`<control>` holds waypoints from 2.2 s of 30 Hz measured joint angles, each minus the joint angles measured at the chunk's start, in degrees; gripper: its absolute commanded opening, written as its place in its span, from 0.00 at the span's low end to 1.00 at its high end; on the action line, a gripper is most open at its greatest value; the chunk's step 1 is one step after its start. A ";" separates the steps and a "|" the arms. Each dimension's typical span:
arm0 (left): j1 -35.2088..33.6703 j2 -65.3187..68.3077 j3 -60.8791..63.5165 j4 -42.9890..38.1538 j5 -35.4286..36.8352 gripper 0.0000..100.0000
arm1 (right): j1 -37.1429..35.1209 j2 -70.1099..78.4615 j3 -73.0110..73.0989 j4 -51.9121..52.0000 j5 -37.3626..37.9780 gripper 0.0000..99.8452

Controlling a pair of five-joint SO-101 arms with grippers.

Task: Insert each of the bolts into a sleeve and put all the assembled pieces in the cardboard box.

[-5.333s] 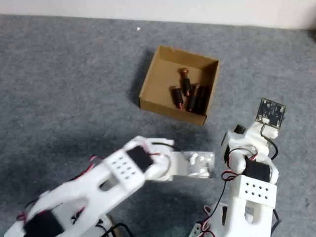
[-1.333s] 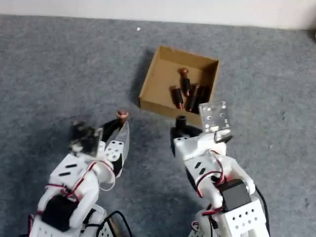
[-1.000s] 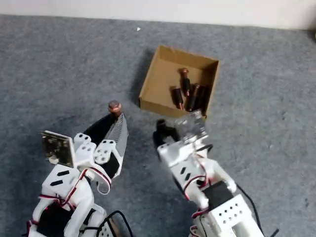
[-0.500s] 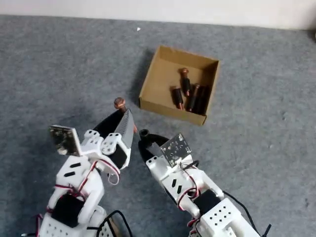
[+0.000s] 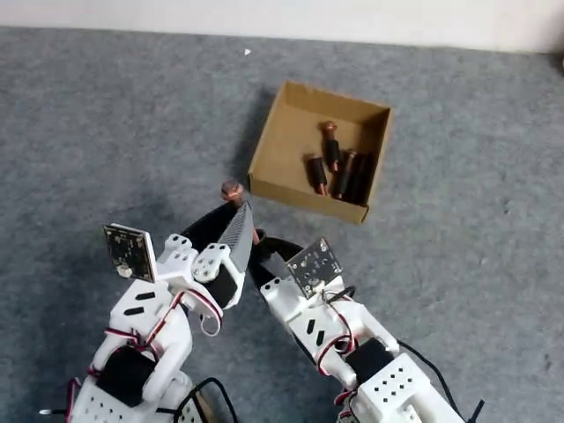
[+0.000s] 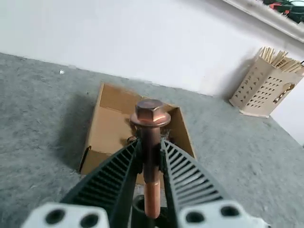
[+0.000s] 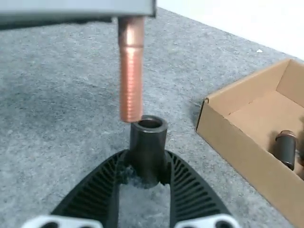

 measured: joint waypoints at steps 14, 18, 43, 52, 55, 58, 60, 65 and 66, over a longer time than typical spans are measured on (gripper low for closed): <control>0.70 -0.09 2.02 0.18 -0.26 0.01 | 0.18 0.18 0.53 -1.32 8.88 0.00; 0.79 -0.53 2.37 -0.09 -0.97 0.01 | 0.18 0.18 0.53 -2.55 9.41 0.00; 1.76 -0.53 5.54 -0.09 -1.41 0.01 | 0.18 0.18 0.62 -2.64 13.01 0.00; 8.09 -0.70 5.63 4.84 -6.07 0.19 | 3.25 -9.85 0.62 1.41 8.79 0.00; 8.53 -0.70 5.45 7.21 -6.15 0.25 | 4.13 -16.26 0.62 6.86 8.53 0.00; 8.79 -0.70 5.27 10.11 -6.15 0.25 | 4.31 -22.86 0.62 12.84 8.53 0.00; 8.79 -0.70 3.52 12.40 -6.15 0.25 | 4.31 -25.85 0.62 16.18 8.44 0.00; 8.79 -0.70 -1.41 19.78 -6.15 0.24 | 4.31 -26.55 0.62 16.70 6.33 0.00; 8.79 -0.70 -2.29 20.92 -6.15 0.22 | 4.31 -26.55 0.62 16.70 6.07 0.00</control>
